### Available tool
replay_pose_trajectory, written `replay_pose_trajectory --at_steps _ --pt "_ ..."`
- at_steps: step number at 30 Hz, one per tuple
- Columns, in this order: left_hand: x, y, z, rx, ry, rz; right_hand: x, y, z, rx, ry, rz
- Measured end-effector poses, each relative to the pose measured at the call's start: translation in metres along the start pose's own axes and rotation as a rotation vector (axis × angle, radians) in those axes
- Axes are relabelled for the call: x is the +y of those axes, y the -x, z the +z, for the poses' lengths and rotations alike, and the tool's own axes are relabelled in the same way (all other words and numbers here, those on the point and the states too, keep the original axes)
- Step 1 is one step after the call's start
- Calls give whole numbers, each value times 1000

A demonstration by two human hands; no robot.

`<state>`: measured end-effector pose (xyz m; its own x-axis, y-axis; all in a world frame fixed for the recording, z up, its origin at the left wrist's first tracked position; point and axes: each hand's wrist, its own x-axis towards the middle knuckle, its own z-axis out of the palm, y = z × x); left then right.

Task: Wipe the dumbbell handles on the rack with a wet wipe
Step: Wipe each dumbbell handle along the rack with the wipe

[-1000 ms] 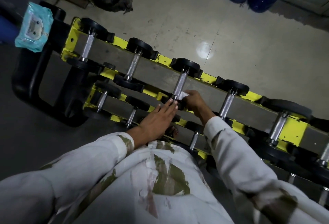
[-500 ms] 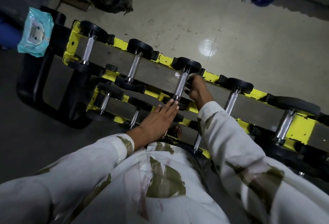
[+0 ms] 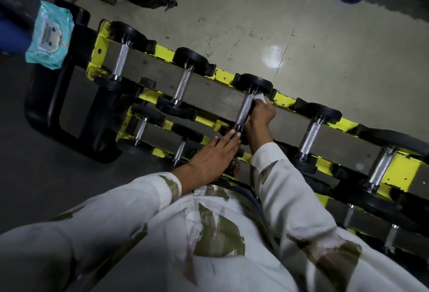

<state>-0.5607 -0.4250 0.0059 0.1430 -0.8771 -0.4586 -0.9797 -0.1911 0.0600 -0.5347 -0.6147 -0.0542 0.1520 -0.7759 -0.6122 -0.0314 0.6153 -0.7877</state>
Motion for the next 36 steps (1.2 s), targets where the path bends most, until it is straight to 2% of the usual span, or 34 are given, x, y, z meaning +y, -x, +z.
replay_pose_trajectory --at_steps 3,6,8,10,13,14,17,18,19,21,23,24,28,34,36 --pt "-3 0 2 24 -1 20 2 10 -11 45 382 -384" --pt "-7 -2 5 34 -4 45 1 15 -23 -160 821 -846" --pt "-8 -3 6 37 -38 69 -6 11 -28 -278 1253 -1132" --pt "-9 -4 5 40 -67 87 -17 5 -29 -295 1554 -1290" --pt "-8 -5 4 38 -76 88 -31 8 -27 -371 1766 -1250" --pt "-8 -5 6 40 -65 85 -34 11 -25 -487 1839 -1208" --pt "-8 -6 9 58 -49 76 -41 21 -22 -1046 1991 -1026" --pt "-8 -6 9 61 -43 75 -46 23 -20 -1134 2017 -1000" --pt "-8 -6 9 62 -38 74 -51 21 -17 -1134 2044 -1050" --pt "-8 -5 9 62 -28 72 -63 16 -11 -951 2100 -1239" --pt "-7 -6 9 68 -21 71 -66 12 -8 -794 2108 -1280" --pt "-6 -6 10 81 -17 66 -62 13 -5 -822 2126 -1254" --pt "-4 -7 12 104 3 31 -46 27 -3 -1197 2230 -1057" --pt "-1 -7 10 114 3 23 -64 20 -3 -1312 2134 -782" --pt "0 -6 10 106 -11 21 -66 19 -5 -1332 2105 -793"
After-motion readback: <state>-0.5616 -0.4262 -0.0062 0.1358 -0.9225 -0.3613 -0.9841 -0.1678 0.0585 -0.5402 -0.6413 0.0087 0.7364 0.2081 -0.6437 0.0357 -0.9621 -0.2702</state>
